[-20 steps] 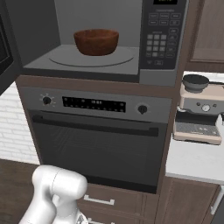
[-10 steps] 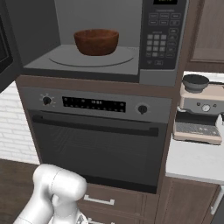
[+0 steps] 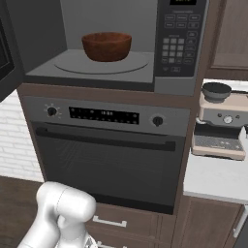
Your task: Open the microwave, place the bowl with waffle inside the microwave, then close the microwave door and turn it on.
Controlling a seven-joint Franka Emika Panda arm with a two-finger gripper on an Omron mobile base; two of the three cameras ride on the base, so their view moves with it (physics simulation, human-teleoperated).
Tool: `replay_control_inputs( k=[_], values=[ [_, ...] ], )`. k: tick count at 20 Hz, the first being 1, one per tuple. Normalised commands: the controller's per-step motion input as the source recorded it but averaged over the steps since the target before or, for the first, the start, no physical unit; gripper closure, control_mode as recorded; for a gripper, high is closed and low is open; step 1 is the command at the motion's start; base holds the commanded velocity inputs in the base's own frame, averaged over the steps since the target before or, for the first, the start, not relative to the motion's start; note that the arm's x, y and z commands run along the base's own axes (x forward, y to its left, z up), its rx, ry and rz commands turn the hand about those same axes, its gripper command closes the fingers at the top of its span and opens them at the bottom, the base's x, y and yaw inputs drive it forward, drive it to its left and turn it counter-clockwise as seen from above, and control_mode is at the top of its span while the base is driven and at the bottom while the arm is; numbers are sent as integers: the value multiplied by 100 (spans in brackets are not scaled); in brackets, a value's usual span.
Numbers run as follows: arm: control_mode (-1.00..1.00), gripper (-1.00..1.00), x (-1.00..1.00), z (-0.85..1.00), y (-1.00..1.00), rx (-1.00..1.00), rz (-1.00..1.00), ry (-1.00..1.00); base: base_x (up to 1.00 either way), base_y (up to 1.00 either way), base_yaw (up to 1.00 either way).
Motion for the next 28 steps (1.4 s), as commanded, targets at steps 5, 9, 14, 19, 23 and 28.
replay_control_inputs(
  k=[5, 9, 14, 19, 23, 28],
  values=[
    [-100, 100, 47, -46, 25, -4, -10, 20, 0, 0, 0],
    [-100, 100, 52, -54, 49, -3, -16, 13, 0, 0, 0],
    [-100, 100, 85, -38, 46, 0, -20, 6, 0, 0, 0],
    [-100, 100, 26, 0, -1, 0, -11, -8, 0, 0, 0],
    [-100, 100, -14, 19, -39, 0, -1, -14, 0, 0, 0],
    [-100, 100, -48, 32, -68, 0, 0, -15, 0, 0, 0]
  ],
)
